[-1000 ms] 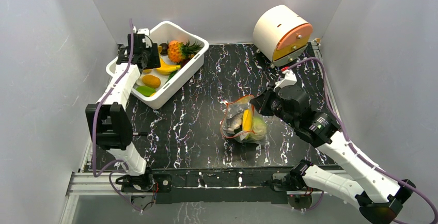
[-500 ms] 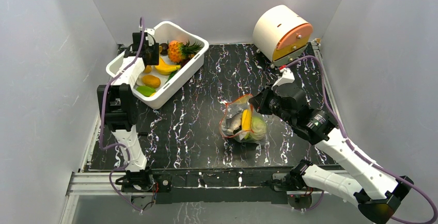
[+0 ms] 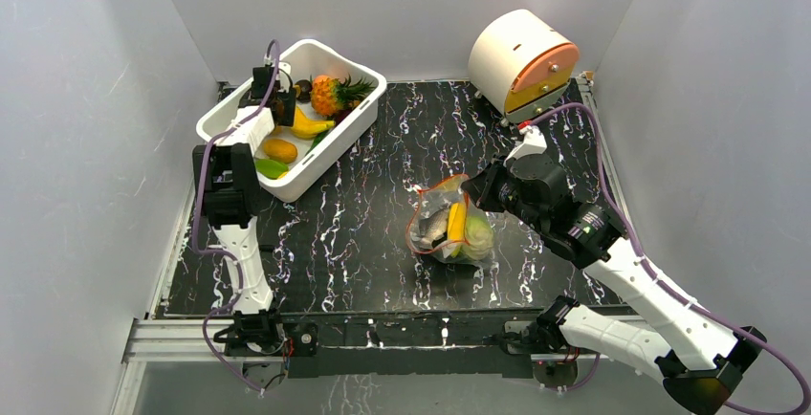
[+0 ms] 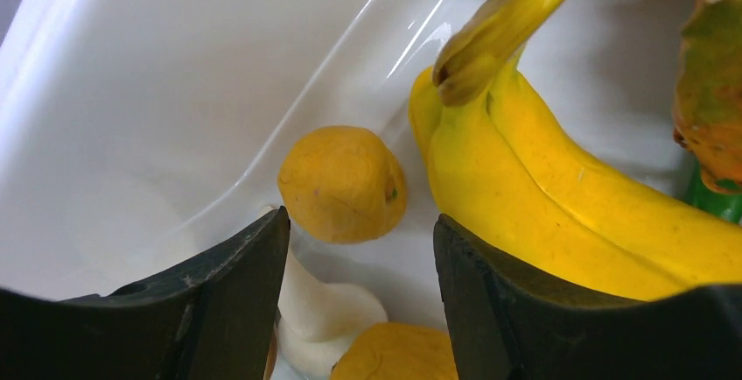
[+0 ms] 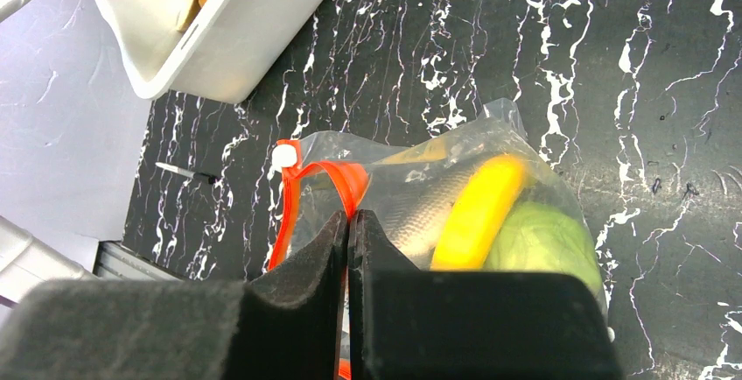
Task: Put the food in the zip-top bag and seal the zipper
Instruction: Pick up the fake fruit from the bin.
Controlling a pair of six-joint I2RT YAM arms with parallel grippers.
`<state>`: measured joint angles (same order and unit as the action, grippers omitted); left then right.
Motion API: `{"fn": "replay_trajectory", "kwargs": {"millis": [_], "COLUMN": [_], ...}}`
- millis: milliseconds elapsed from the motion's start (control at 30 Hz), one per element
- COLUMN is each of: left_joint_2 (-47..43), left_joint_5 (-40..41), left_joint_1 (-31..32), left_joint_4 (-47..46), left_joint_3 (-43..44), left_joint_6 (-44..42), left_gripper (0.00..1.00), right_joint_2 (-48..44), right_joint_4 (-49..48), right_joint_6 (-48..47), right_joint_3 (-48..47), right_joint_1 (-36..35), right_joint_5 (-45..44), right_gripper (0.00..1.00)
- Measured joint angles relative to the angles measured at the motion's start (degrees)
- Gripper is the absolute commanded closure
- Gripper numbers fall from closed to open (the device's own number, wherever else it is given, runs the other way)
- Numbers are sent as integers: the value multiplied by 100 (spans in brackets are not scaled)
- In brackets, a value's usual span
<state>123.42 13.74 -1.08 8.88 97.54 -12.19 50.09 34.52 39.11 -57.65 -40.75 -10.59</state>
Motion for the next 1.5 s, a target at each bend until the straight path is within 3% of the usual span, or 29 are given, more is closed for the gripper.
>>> {"fn": "replay_trajectory", "kwargs": {"millis": [867,1033,1500], "left_joint_2": [501,603,382], "left_joint_5": [275,282,190], "left_joint_1": [-142,-144,-131], "left_joint_4": [-398,-391,-155], "left_joint_3": [120,297,94], "left_joint_6": [-243,-227,177], "left_gripper": [43,56,68], "right_joint_2": [-31,-57,-120], "right_joint_4": [9,33,87], "right_joint_6": [20,20,72], "right_joint_3": [0,0,0], "right_joint_1": [0,0,0], "right_joint_5": [-44,-46,-35], "right_gripper": [100,100,100]}}
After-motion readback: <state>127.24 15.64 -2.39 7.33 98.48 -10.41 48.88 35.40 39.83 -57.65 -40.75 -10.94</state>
